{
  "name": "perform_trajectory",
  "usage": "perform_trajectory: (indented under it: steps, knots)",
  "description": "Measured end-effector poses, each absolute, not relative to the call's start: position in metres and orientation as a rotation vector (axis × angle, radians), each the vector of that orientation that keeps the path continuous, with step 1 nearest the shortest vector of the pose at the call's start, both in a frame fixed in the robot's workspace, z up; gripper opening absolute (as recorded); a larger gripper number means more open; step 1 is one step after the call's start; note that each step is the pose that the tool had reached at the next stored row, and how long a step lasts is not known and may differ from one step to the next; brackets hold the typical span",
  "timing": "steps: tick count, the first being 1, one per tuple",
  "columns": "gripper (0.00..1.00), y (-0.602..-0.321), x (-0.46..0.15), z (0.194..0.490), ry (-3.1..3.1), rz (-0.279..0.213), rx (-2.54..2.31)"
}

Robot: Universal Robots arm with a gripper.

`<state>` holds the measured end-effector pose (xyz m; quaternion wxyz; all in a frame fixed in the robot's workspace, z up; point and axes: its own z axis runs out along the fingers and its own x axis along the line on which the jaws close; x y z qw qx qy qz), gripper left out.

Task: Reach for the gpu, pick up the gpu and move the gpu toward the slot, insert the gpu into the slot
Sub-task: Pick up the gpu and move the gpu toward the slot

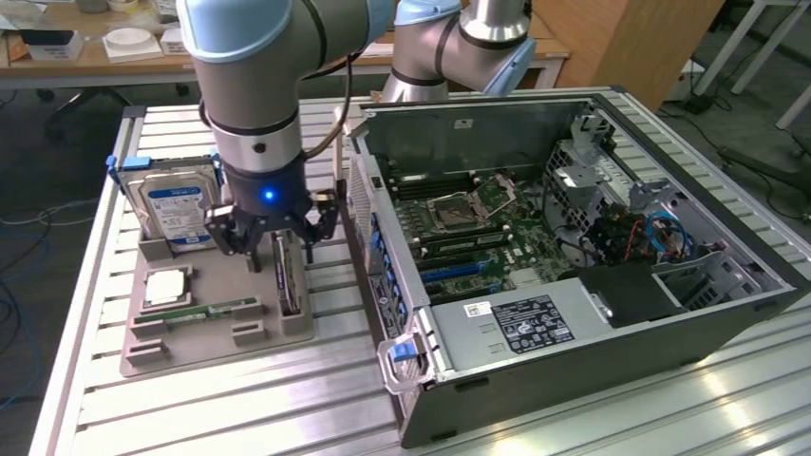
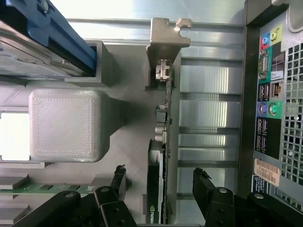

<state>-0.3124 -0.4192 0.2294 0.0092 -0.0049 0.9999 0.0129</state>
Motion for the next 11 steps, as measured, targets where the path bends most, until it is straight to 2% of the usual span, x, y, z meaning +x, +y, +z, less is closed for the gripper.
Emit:
perform_trajectory:
  steps: [11]
  knots:
    - [0.68,-0.4192,-0.3144,0.2280,3.123,0.040,-0.021]
